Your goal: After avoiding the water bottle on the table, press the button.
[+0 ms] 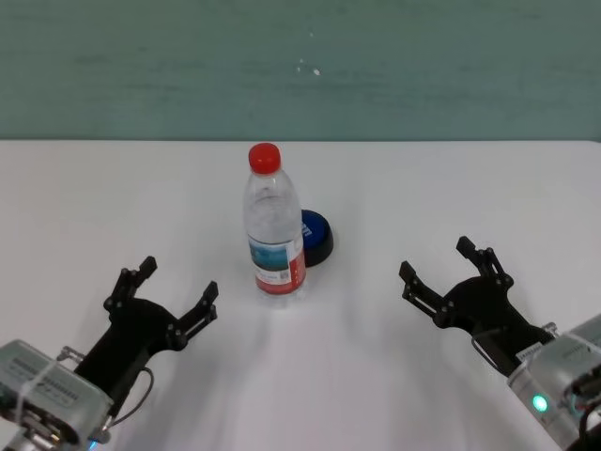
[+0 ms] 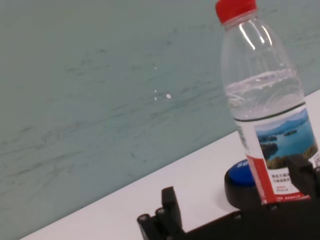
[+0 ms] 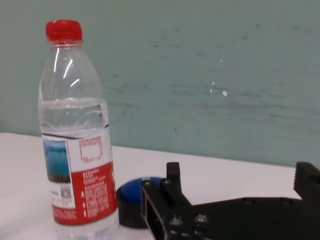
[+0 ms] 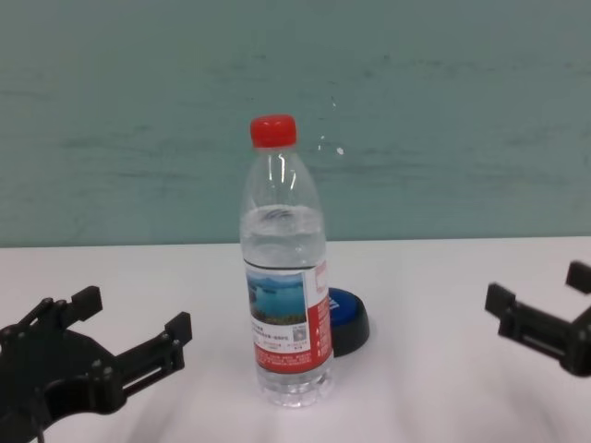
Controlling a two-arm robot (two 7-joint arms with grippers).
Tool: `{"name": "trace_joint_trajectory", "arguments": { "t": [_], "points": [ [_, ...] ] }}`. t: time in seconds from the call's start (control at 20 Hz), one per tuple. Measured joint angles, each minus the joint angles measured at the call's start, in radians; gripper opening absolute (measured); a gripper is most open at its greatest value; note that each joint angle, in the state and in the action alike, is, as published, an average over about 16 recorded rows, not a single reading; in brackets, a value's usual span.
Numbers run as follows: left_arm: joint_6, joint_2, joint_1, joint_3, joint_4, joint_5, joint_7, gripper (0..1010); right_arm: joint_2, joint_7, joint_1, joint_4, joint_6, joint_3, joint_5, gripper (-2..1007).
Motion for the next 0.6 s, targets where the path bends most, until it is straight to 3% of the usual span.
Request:
{"name": "trace_joint_trajectory", "arguments": {
  "t": [0.6],
  "points": [
    [0.0,0.0,0.0,0.0,0.0,0.0,0.0,1000,0.0,0.015,0.015,0.045,0.029,-0.006,0.034,1004]
  ]
}}
